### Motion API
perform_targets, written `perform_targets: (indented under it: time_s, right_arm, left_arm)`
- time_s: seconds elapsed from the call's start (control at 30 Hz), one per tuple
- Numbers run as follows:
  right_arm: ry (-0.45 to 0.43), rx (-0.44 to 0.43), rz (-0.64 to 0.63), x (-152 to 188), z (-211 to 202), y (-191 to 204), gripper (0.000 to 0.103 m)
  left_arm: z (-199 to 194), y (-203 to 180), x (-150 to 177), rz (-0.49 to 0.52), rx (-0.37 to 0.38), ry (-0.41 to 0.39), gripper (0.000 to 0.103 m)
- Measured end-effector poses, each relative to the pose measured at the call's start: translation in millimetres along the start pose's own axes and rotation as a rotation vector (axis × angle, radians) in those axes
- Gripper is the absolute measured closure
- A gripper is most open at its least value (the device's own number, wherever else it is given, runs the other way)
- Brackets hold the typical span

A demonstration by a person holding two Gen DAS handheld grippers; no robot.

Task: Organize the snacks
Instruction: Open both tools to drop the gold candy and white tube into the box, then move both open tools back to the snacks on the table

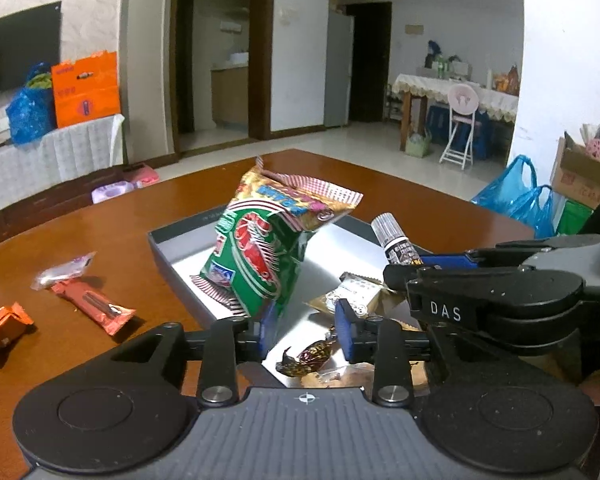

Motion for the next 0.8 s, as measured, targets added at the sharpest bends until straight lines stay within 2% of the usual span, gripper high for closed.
perform_targets:
  time_s: [0.17,0.37,0.57,0.6,0.67,0.73,0.8]
  right_arm:
    - [-0.01,0.006,-0.005,1.0,0.0,2.3,0.079]
    - [-0.07,0.004,-0.044,1.1,-9.5,8.0,0.079]
    - [-0.078,0.016,-0.065,1.9,-10.0,10.7,0.079]
    - [-0.077,0.014,-0.065,1.5,-10.1,10.8,0.076]
    - [-0.078,0.012,-0.064,1.1,-9.7,11.0,0.066]
    - [-0.083,0.014,-0.059,1.5,-10.3,10.1,0.049]
    - [-0.095,0.015,-0.053,2.0,-12.5,9.9,0.043]
  left_arm:
    - [-9.4,6.1,-3.6,0.002,-0.028,-0.033,0.059]
    - [-17.0,14.0,-4.8,-0.016,-0.065,-0.044,0.054]
    - [-21.3,24.4,-4.0,-0.036,-0.118,-0.05,0.04]
    - [-21.8,25.7,-3.8,-0.038,-0.129,-0.051,0.036]
    - [-22.7,28.7,-3.2,-0.04,-0.146,-0.051,0.035]
    - [-24.0,32.1,-2.4,-0.042,-0.16,-0.05,0.033]
    - [-26.0,36.0,-1.0,-0.029,-0.186,-0.052,0.027]
Point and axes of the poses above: each gripper's, at about its wrist camera, not at the fingertips, and z roughly the way its jaws point, y to its left, x to its underside, the point moved 1 cm from there along z, roughly the way its jaws point, and after that the axes turned 6 degrees about -x, right-handed, at the moved point
